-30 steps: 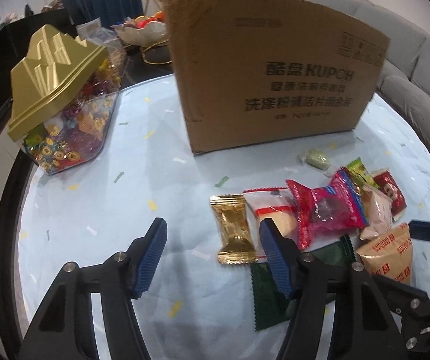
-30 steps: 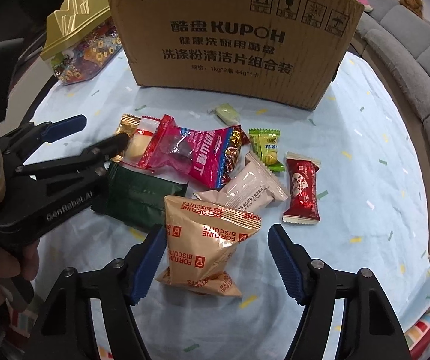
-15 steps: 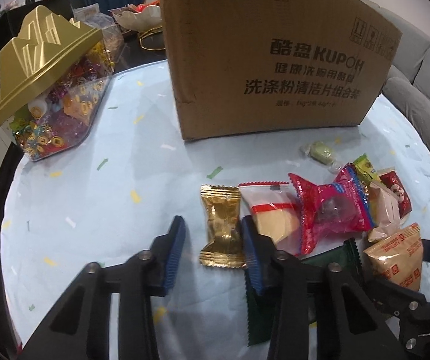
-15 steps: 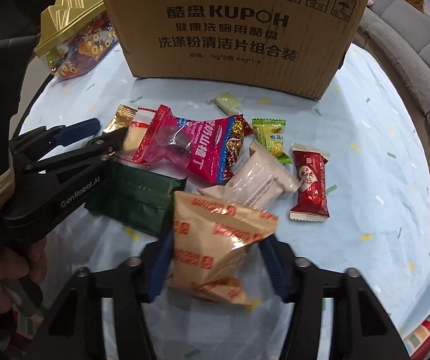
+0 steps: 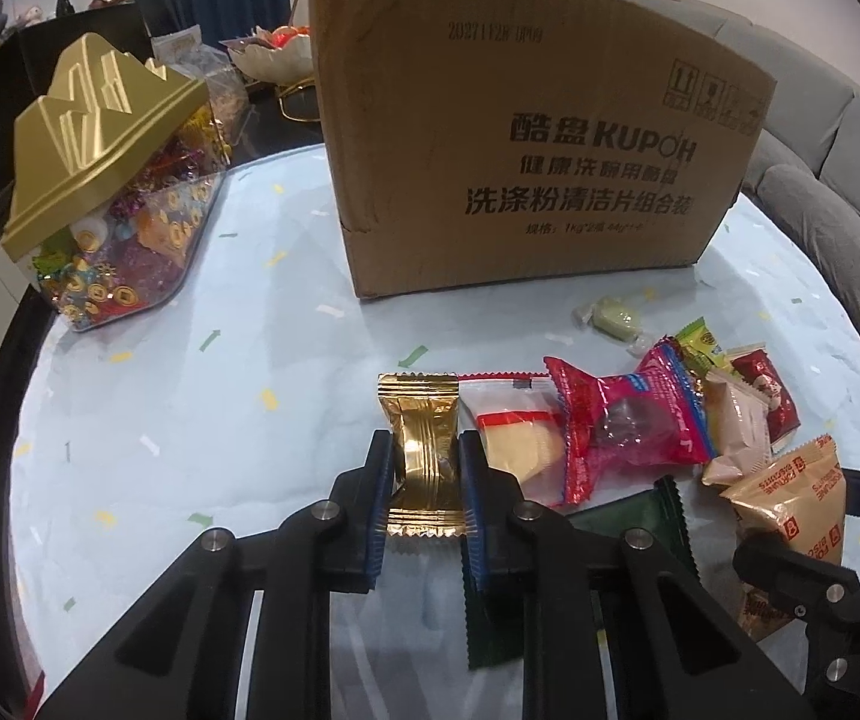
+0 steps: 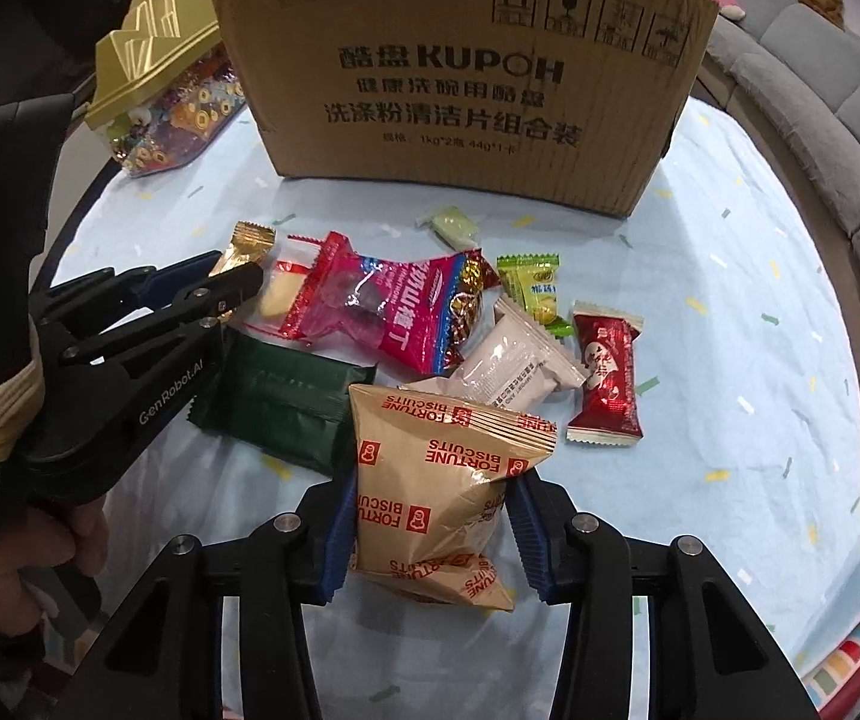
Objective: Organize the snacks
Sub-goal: 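Lift the gold candy and tan biscuit pack and carry both over the cardboard box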
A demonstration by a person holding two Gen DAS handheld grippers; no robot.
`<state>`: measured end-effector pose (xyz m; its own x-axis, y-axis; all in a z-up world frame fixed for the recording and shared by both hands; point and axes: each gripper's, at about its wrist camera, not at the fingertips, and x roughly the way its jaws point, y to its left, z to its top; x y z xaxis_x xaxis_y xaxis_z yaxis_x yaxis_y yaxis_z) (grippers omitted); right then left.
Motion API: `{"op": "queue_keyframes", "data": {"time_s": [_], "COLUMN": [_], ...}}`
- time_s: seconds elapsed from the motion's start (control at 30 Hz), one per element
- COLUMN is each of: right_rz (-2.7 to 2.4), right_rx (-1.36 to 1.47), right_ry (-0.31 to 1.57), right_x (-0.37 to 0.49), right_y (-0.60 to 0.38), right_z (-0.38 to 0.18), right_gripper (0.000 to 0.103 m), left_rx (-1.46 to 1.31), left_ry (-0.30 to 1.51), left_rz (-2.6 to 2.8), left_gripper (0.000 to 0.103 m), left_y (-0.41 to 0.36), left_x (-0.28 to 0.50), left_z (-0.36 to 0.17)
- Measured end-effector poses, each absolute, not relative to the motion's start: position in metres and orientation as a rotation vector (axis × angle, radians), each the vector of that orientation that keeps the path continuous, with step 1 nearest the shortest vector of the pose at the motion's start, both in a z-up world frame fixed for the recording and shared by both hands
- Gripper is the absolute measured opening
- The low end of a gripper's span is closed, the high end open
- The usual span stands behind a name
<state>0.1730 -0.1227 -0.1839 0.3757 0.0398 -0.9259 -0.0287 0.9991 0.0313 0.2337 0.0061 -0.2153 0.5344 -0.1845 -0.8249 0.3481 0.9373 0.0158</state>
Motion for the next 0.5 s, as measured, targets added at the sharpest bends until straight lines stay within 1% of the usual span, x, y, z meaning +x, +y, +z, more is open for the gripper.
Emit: {"op": "queue_keyframes", "data": {"time_s": [0.5], "right_rz": [0.045], "right_rx": [-0.014], "right_ry": [1.081], "right_x": [0.151], "right_y": [-0.126], "right_z": [-0.135], "right_gripper": [0.046], "left_rx": [0.156], "left_ry": [0.899], "left_rz": [-0.256], "left_gripper": [0.022], "left_y": [0.011], "left_x": [0.206], "left_z": [-0.164]}}
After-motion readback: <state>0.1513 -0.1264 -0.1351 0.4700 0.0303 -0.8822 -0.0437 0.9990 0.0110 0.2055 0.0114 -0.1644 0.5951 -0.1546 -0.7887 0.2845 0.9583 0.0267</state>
